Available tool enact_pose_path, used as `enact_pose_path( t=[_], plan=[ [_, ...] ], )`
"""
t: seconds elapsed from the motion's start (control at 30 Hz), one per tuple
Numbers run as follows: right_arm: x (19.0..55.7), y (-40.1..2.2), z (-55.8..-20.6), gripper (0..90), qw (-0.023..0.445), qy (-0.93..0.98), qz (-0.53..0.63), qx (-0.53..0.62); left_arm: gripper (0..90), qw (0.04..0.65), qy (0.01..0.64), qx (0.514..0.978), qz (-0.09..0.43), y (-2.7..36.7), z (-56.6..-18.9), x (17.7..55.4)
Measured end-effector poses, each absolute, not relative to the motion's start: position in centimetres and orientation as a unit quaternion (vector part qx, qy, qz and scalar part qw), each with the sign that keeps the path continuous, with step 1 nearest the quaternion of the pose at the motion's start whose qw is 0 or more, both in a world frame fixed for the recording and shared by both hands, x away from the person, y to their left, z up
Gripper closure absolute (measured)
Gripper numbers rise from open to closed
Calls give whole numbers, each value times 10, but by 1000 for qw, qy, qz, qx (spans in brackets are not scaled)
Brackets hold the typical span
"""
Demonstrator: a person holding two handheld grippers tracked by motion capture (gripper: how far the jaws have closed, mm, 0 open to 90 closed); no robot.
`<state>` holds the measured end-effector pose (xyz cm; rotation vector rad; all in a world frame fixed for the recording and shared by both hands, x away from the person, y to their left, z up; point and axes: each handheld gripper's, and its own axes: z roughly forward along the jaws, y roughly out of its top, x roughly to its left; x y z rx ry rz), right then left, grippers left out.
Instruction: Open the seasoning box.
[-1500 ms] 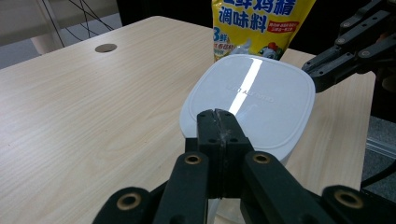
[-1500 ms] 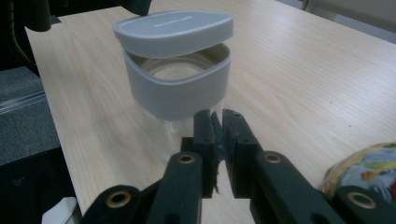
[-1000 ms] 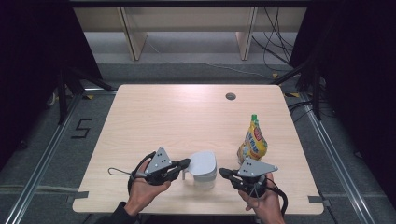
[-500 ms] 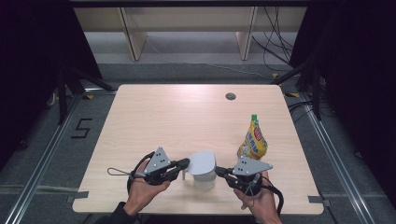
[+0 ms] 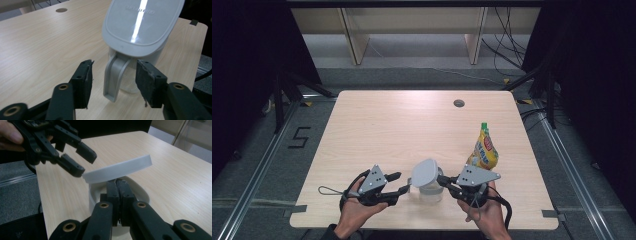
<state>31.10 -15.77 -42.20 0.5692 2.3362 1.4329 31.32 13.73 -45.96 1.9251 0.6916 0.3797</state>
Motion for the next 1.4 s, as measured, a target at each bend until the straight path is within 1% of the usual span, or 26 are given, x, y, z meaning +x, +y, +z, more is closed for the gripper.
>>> enact_pose_path(
  t=[0.03, 0.07, 0.1, 0.13, 0.2, 0.27, 0.3, 0.33, 0.5, 0.53, 0.57, 0.63, 0.73, 0.83, 1.0, 1.1, 1.2, 1.27, 1.3, 1.33, 1.4],
  plan=[
    [311, -158, -422, 898, 170, 822, 504, 200, 460, 506, 281, 800, 159, 139, -461, 314],
    [310, -155, -420, 898, 169, 822, 507, 199, 444, 501, 295, 799, 152, 142, -464, 312],
    [310, -155, -420, 898, 169, 822, 507, 199, 431, 501, 295, 799, 152, 142, -464, 312],
    [310, -152, -417, 898, 173, 820, 510, 195, 424, 496, 283, 805, 161, 146, -466, 310],
    [309, -149, -415, 898, 171, 820, 512, 191, 408, 500, 289, 802, 155, 147, -468, 309],
    [309, -148, -415, 898, 170, 819, 514, 191, 401, 493, 287, 805, 160, 151, -468, 307],
    [308, -146, -414, 897, 168, 818, 516, 190, 396, 497, 298, 800, 155, 152, -470, 305],
    [308, -144, -413, 897, 174, 814, 522, 187, 389, 492, 291, 804, 163, 156, -469, 304],
    [306, -140, -411, 897, 172, 812, 523, 191, 376, 485, 301, 805, 161, 162, -473, 301],
    [307, -139, -410, 897, 169, 817, 521, 181, 376, 481, 291, 810, 166, 164, -474, 302],
    [307, -138, -410, 897, 174, 814, 524, 182, 372, 478, 305, 808, 159, 164, -475, 300],
    [306, -135, -409, 897, 172, 815, 524, 181, 368, 475, 298, 812, 164, 165, -476, 300],
    [306, -130, -409, 897, 173, 814, 526, 175, 368, 476, 307, 810, 153, 163, -478, 299],
    [306, -125, -409, 897, 169, 816, 525, 172, 367, 470, 293, 818, 158, 163, -478, 300],
    [303, -113, -411, 891, 166, 823, 519, 161, 367, 472, 303, 814, 154, 163, -479, 299],
    [303, -114, -411, 890, 166, 825, 517, 158, 367, 474, 303, 813, 149, 163, -480, 299],
    [303, -118, -411, 878, 170, 821, 521, 162, 365, 468, 293, 819, 156, 165, -481, 301],
    [303, -124, -412, 868, 170, 821, 519, 167, 360, 473, 306, 813, 148, 164, -483, 300],
    [302, -126, -413, 862, 171, 819, 520, 173, 356, 470, 297, 817, 153, 164, -482, 301],
    [301, -134, -416, 848, 178, 819, 517, 176, 355, 469, 305, 816, 148, 163, -483, 300],
    [301, -138, -418, 838, 174, 817, 518, 183, 354, 470, 300, 817, 148, 162, -483, 300]
  ],
)
